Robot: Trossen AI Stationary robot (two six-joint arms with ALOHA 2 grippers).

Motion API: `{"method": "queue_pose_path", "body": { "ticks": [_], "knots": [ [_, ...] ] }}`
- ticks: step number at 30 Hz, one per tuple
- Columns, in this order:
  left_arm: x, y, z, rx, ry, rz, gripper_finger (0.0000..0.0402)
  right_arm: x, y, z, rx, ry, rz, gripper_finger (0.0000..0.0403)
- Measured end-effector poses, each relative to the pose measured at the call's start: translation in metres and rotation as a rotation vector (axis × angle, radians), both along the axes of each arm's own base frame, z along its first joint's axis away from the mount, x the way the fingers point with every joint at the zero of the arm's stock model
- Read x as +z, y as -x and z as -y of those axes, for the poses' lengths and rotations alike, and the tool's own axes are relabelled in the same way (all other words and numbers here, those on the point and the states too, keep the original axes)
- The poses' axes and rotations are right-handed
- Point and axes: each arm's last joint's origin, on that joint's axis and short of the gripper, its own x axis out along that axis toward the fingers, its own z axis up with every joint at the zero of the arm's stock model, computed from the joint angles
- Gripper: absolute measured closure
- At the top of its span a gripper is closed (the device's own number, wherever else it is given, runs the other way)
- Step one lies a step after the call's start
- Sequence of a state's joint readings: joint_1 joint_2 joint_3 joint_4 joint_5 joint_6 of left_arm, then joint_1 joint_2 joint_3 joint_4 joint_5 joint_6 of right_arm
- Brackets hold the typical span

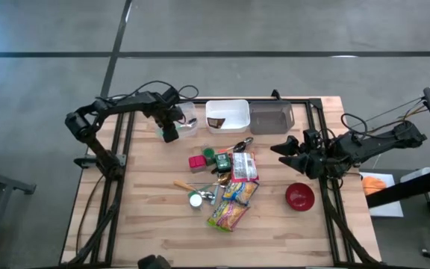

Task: Pick & Place Food Item
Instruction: Put the light blue spoon into the transparent bin

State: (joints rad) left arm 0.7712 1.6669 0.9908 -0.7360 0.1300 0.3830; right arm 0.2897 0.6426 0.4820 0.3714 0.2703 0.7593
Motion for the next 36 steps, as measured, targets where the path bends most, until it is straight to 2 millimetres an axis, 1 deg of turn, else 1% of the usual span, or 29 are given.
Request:
{"method": "queue_pose_path", "body": {
  "ticks": [5,11,25,26,32,36],
  "knots": [
    [-0.004,0.000,0.002,-0.014,0.013,0.017,0.0363,0.000,0.000,0.000,0.000,0.000,0.000,0.0037],
    [-0.015,0.006,0.009,-0.034,0.040,0.003,0.0363,0.000,0.000,0.000,0.000,0.000,0.000,0.0037],
    [-0.017,0.007,0.010,-0.039,0.041,0.008,0.0363,0.000,0.000,0.000,-0.001,0.000,0.000,0.0037],
    [-0.017,0.006,0.011,-0.043,0.042,0.010,0.0360,0.000,0.000,0.000,-0.001,0.000,0.000,0.0037],
    [-0.020,0.005,0.014,-0.062,0.054,-0.002,0.0299,0.000,0.000,0.000,-0.002,-0.001,0.001,0.0037],
    [-0.019,0.003,0.016,-0.072,0.055,0.001,0.0282,0.000,0.000,0.000,-0.002,-0.001,0.001,0.0037]
  ]
}}
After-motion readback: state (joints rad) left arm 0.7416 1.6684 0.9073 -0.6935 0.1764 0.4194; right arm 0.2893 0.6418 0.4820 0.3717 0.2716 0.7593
